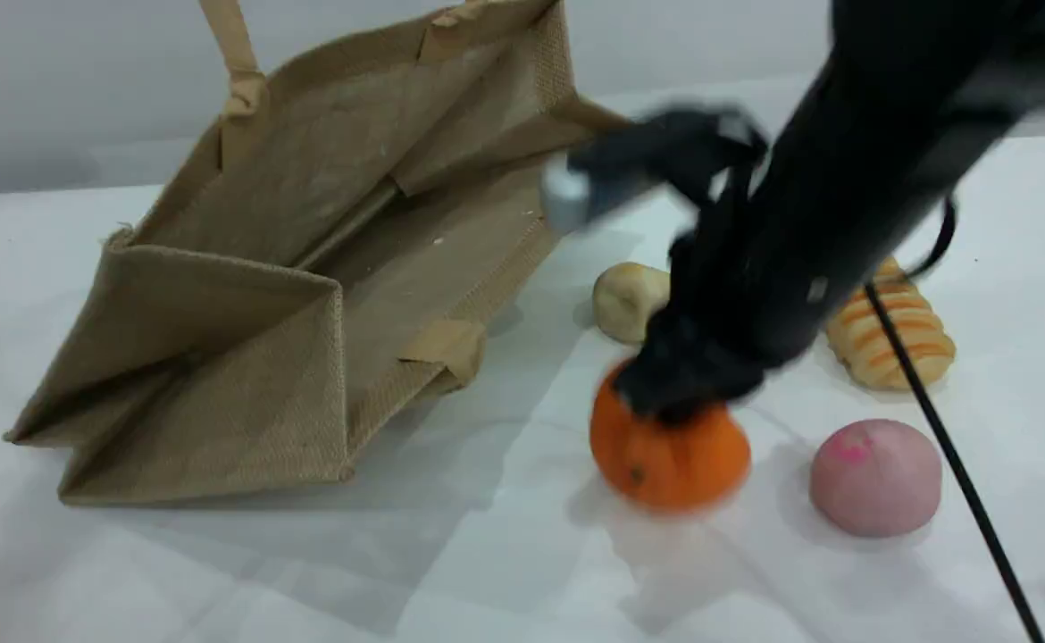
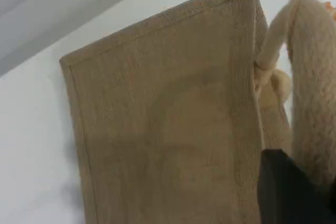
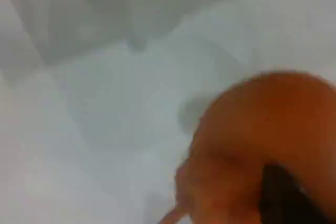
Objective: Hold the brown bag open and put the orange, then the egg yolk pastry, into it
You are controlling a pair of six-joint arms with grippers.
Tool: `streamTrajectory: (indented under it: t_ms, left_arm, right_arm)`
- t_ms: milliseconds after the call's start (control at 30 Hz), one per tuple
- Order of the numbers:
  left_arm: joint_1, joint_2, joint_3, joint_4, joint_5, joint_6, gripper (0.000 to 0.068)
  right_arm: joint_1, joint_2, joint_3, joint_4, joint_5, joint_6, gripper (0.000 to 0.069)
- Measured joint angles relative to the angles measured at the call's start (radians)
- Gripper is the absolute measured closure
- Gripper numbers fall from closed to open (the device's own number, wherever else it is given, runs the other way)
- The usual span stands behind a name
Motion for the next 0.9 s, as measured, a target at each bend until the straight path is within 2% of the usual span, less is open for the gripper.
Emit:
streamTrajectory:
  t_ms: [167,333,467,567,767,900]
  left_arm:
    - [-0.014,0.001,0.000,0.000,-0.001,0.024,0.0604]
    - [-0.073,0.001,0.000,0.003,0.000,0.059,0.0604]
    - [-0.127,0.001,0.000,0.039,0.001,0.069,0.0604]
    - [-0.148,0.001,0.000,0.073,0.001,0.069,0.0604]
    - [-0.151,0.001,0.000,0.077,0.001,0.069,0.0604]
    - [-0.151,0.001,0.000,0.045,0.001,0.067,0.0604]
  right_arm:
    - [0.000,-0.172,0.000,-0.028,0.002,0.012,0.0674]
    - [0.000,-0.279,-0.001,-0.023,-0.018,0.010,0.0674]
    - [0.000,-0.266,-0.001,-0.008,-0.038,0.007,0.0674]
    - [0.001,-0.266,-0.001,0.033,-0.087,0.007,0.0674]
    - [0.018,-0.225,-0.002,0.056,-0.134,-0.002,0.0675]
    - [0.057,-0.166,-0.029,0.056,-0.187,-0.004,0.0675]
